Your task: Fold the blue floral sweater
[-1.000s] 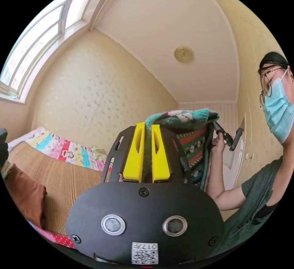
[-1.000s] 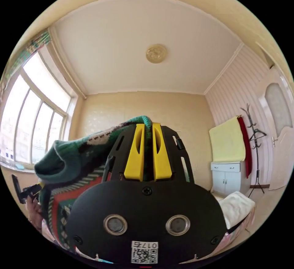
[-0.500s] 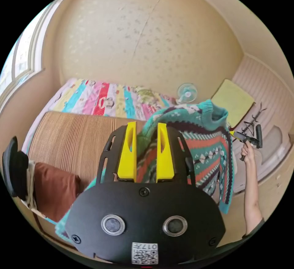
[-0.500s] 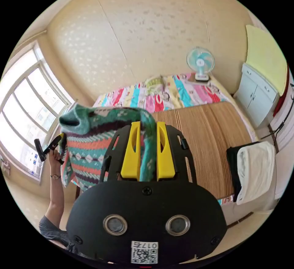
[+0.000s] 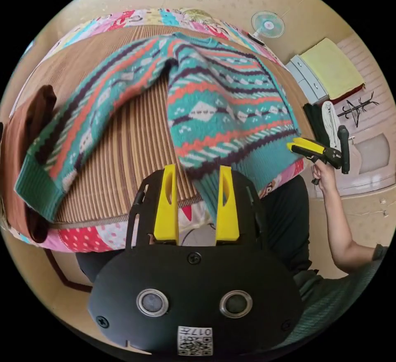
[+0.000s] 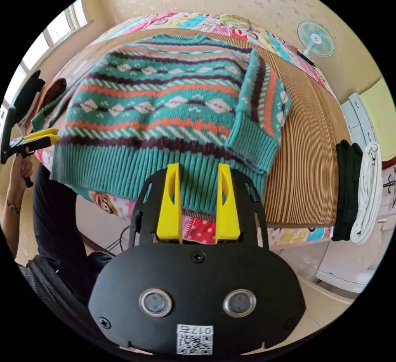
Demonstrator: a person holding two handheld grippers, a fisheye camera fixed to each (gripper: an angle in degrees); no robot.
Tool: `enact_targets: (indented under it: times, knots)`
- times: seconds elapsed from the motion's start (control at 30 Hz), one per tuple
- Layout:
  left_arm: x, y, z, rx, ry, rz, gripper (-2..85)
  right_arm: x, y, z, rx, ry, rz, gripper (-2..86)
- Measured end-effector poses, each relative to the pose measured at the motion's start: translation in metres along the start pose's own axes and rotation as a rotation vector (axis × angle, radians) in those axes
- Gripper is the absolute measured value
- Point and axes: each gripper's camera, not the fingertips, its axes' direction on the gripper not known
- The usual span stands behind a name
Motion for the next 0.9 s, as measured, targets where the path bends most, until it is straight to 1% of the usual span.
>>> enact_targets:
  times: [0.03,0.07,0.1,0.17,0.23,0.33,0.37,0.4,0.43,0.47,0.5,0.53,0.57,0.6,0.67,0.73,0.8,0.9]
  knots:
    - [0.001,0.001,-0.001,0.01,-0.003,0.025,8.7,0.005,0.008,0.005,0.037,-0.021,0.025,9.1]
    - [0.003,-0.002,-0.003,-0.028,0.057,0.112,5.9,0.009,0.011,0.004,0.045,-0.038,0.04,7.9]
    - [-0.003,-0.009,-0.009,-0.112,0.135,0.145,4.3,0.016,0.013,0.003,0.013,-0.078,0.038,6.3]
    - [-0.02,-0.006,-0.032,-0.149,0.206,0.137,3.9,0.02,0.019,-0.003,-0.065,-0.067,0.007,5.0]
    - [-0.034,0.011,-0.057,-0.122,0.232,0.142,4.0,0.019,0.048,-0.017,-0.112,-0.034,-0.041,4.3]
    - [-0.071,0.054,-0.084,-0.061,0.351,0.034,4.7,0.024,0.096,-0.03,-0.129,-0.101,-0.01,4.4]
    - [-0.095,0.074,-0.091,-0.008,0.428,-0.076,5.0,0.026,0.106,-0.031,-0.135,-0.115,0.009,4.5]
    - [-0.125,0.094,-0.102,0.084,0.472,-0.201,6.5,0.03,0.123,-0.031,-0.138,-0.142,0.046,4.8]
    - [-0.14,0.105,-0.11,0.142,0.47,-0.266,7.9,0.034,0.138,-0.034,-0.129,-0.151,0.079,5.2]
    - [-0.17,0.125,-0.128,0.256,0.406,-0.403,10.1,0.036,0.144,-0.036,-0.119,-0.153,0.09,5.4]
    - [-0.197,0.144,-0.151,0.373,0.302,-0.535,11.9,0.04,0.154,-0.042,-0.092,-0.158,0.107,5.6]
    - [-0.208,0.152,-0.163,0.438,0.248,-0.579,12.1,0.046,0.16,-0.049,-0.068,-0.16,0.117,5.8]
    - [-0.223,0.162,-0.187,0.551,0.123,-0.624,12.4,0.049,0.162,-0.052,-0.061,-0.164,0.118,5.6]
    - [-0.235,0.163,-0.204,0.589,-0.017,-0.668,12.6,0.056,0.163,-0.057,-0.055,-0.174,0.118,5.3]
    - [-0.254,0.149,-0.214,0.544,-0.097,-0.699,13.3,0.066,0.161,-0.065,-0.06,-0.185,0.11,4.0]
    - [-0.272,0.132,-0.209,0.491,-0.022,-0.706,13.8,0.078,0.155,-0.079,-0.039,-0.189,0.092,1.8]
    - [-0.287,0.12,-0.195,0.453,0.068,-0.755,14.0,0.084,0.151,-0.096,-0.006,-0.204,0.07,1.2]
    - [-0.302,0.115,-0.187,0.481,0.137,-0.807,15.2,0.089,0.151,-0.12,0.056,-0.201,0.066,0.7]
